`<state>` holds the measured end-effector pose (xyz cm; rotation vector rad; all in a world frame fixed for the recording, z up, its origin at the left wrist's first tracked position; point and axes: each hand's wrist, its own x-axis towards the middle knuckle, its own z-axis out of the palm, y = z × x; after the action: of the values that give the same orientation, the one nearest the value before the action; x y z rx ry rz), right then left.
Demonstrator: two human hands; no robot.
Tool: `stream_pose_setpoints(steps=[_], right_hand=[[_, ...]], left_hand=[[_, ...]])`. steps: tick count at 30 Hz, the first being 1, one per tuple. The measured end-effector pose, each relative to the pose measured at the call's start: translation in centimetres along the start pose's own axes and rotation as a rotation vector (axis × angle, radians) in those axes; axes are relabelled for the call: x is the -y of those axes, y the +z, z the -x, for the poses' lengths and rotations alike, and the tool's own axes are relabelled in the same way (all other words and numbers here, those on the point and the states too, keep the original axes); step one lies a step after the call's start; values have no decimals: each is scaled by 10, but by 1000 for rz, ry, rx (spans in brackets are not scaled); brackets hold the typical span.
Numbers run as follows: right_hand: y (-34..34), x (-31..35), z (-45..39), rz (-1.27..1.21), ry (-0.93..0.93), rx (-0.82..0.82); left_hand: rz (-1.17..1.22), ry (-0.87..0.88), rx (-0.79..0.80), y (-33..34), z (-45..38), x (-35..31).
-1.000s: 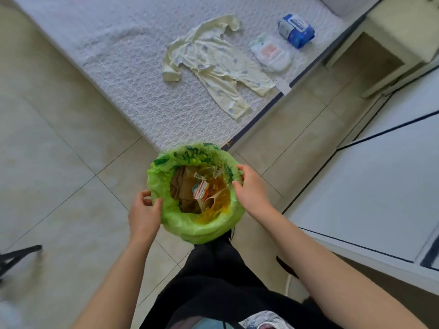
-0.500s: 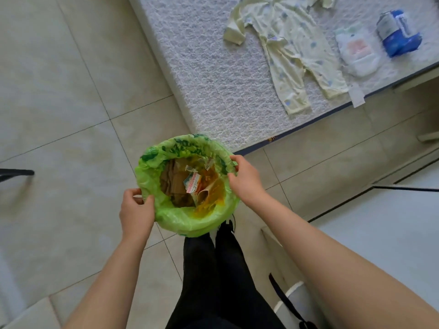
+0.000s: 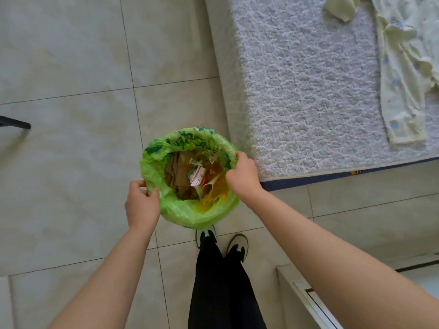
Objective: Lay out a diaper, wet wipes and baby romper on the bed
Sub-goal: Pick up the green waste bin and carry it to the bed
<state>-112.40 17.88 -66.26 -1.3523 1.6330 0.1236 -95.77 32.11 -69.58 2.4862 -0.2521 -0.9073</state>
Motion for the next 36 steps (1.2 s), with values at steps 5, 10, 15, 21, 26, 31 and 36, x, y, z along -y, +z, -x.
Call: stream_pose_setpoints(steps=[5, 10, 15, 21, 26, 31, 36], right_hand=[[61, -17, -75, -52, 15, -59], [113, -45, -138, -44, 42, -137], [137, -78, -172, 16, -20, -130], [147, -110, -177, 10, -40, -151], [144, -117, -176, -50, -37, -123], [140, -114, -172, -47, -80, -77], [141, -117, -172, 22, -92, -42]], left_hand=[[86, -86, 15, 56, -56, 37], [185, -157, 66, 105, -107, 67], [158, -144, 91, 137, -132, 89], [155, -130, 170, 166, -139, 116], [139, -119, 148, 171, -140, 120], [125, -106, 107, 164, -142, 122], [109, -97, 124, 159, -145, 124]])
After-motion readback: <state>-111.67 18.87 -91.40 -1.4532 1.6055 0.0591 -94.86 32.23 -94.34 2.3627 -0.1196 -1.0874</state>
